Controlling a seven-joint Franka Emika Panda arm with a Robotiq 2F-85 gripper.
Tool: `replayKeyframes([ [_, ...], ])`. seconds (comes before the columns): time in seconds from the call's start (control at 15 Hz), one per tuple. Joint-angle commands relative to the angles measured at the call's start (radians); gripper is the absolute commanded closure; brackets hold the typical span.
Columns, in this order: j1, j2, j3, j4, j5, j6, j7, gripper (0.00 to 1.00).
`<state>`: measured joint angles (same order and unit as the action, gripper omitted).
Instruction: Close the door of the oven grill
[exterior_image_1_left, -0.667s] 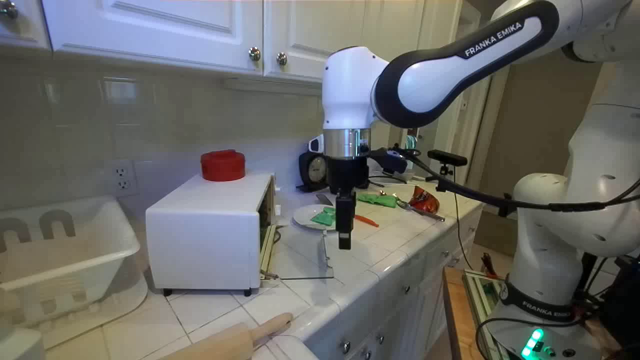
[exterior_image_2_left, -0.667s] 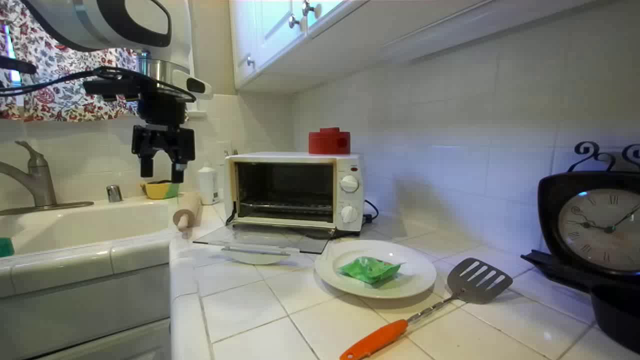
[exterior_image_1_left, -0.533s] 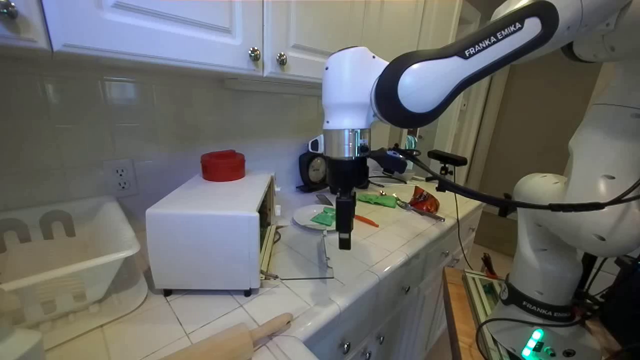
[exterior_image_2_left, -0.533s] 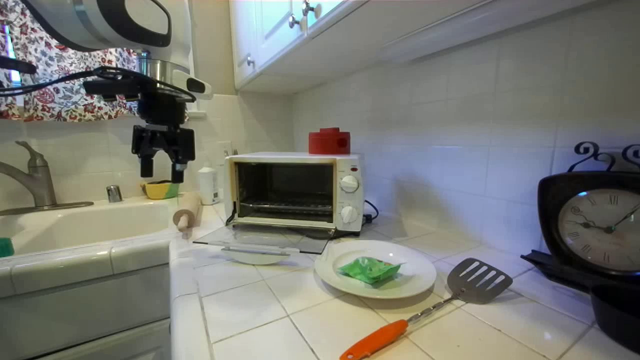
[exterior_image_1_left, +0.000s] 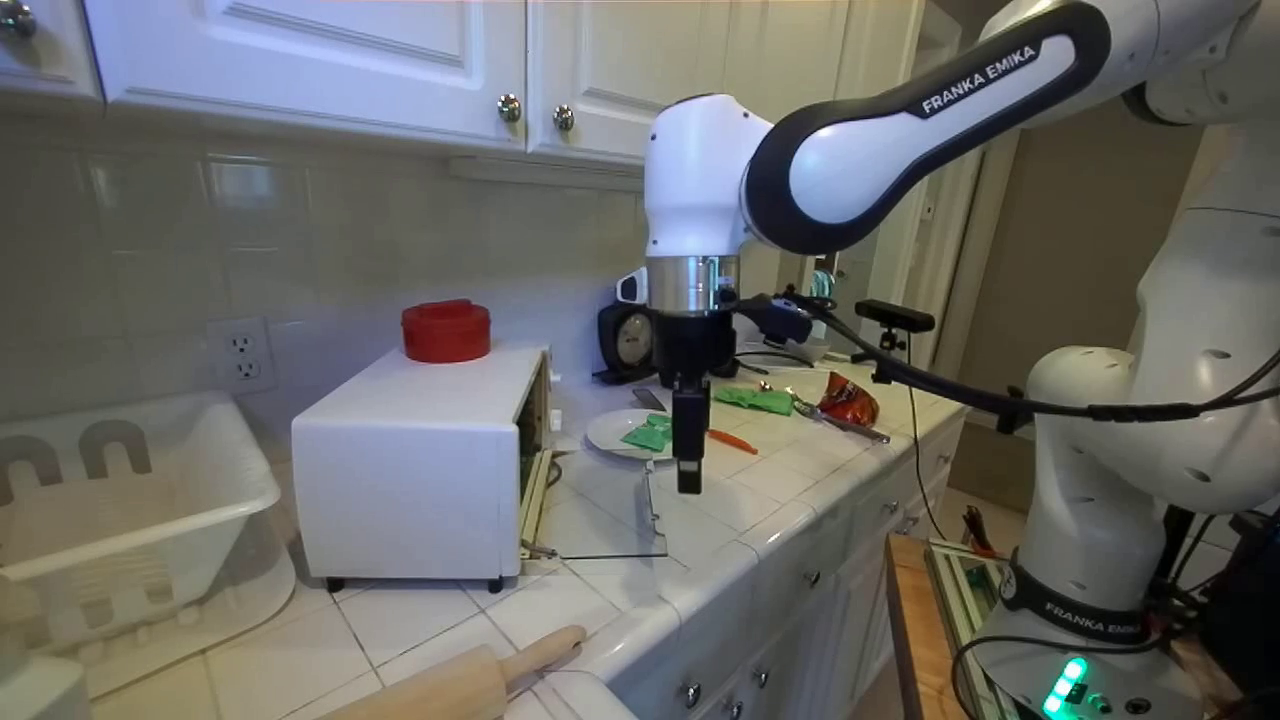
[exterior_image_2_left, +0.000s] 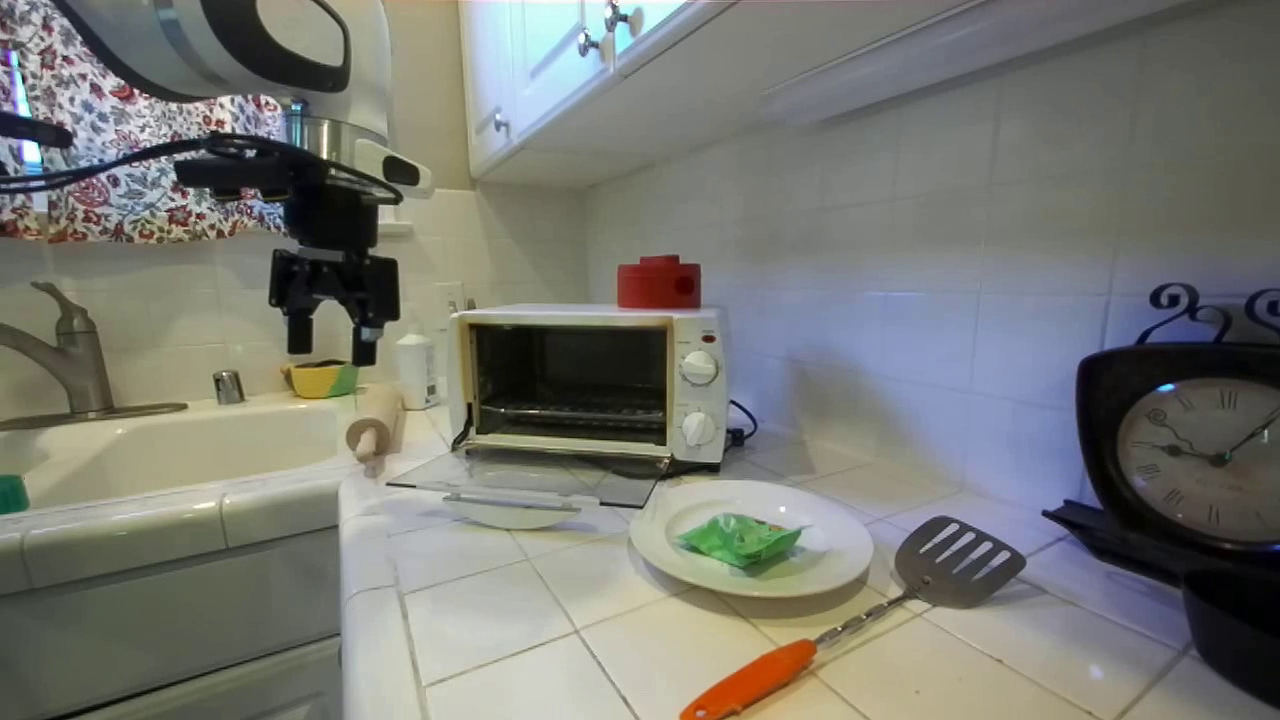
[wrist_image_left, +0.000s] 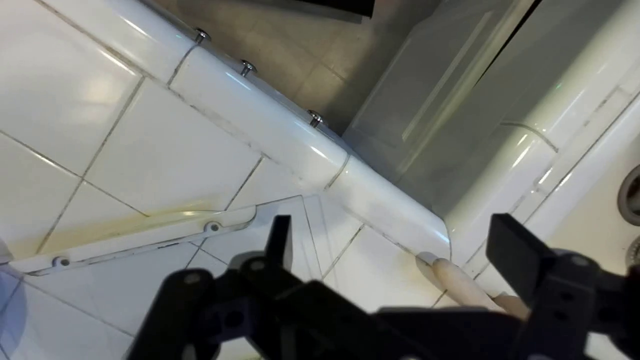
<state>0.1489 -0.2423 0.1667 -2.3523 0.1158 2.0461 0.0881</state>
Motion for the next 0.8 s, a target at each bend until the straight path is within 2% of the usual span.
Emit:
replayKeyframes([
  [0.0,-0.025,0.001,-0.063,0.005,-0.009,-0.007,-0.148,0.0],
  [0.33,-0.055,0.016,-0.152,-0.011,-0.007,0.01,-0.383,0.0],
  [0.47,-0.07,0.03,-0.17,-0.019,-0.046,0.031,-0.454,0.0],
  [0.73,-0.096,0.055,-0.193,-0.055,-0.106,0.134,-0.528,0.0],
])
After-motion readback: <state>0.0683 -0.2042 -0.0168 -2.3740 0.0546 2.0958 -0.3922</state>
